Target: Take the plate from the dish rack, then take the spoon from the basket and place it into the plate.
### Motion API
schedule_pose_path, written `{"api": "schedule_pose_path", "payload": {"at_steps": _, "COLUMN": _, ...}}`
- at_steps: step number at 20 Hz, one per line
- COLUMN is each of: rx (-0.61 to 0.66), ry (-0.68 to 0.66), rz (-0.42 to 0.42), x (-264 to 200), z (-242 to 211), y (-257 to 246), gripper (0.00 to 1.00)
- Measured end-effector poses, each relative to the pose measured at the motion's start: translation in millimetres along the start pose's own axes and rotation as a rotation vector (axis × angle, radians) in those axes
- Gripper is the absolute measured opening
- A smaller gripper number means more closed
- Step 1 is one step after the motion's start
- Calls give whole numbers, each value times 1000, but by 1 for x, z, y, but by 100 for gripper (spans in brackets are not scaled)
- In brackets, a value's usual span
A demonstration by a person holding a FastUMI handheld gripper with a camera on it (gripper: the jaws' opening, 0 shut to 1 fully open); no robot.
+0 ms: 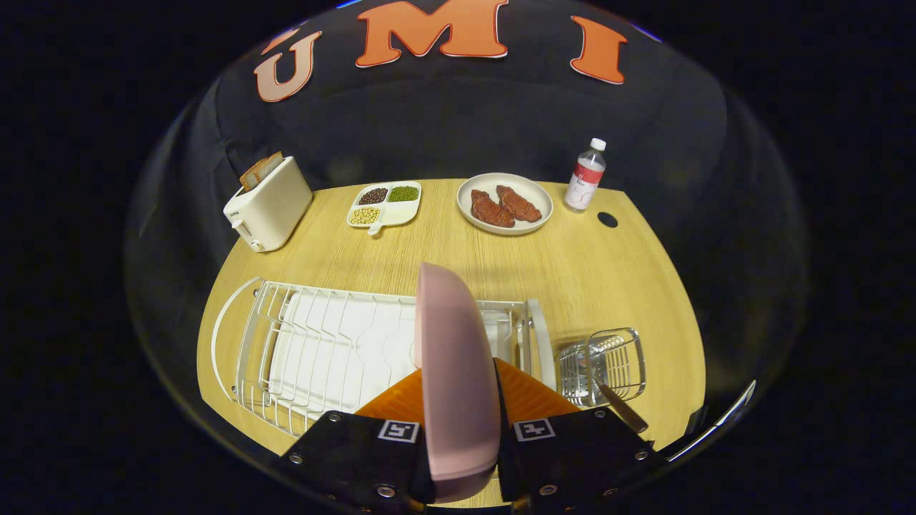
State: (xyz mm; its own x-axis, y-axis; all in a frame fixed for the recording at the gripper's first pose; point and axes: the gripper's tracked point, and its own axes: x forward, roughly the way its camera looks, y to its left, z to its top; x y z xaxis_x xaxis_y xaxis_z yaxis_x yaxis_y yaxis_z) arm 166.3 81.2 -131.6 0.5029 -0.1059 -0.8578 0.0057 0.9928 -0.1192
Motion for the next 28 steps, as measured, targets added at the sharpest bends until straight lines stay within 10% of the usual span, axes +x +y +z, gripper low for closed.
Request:
{"api": "schedule_pose_path", "payload": {"at_steps": 11, "rx": 69, "ry": -71, "rz": 76, "x": -50, "z": -2, "y": -23, "gripper": 30}}
{"api": "schedule_pose_path", "payload": {"at_steps": 28, "rx": 122, "ry": -105, "rz": 307, "x": -101, "z": -130, "y": -25, "gripper": 30}}
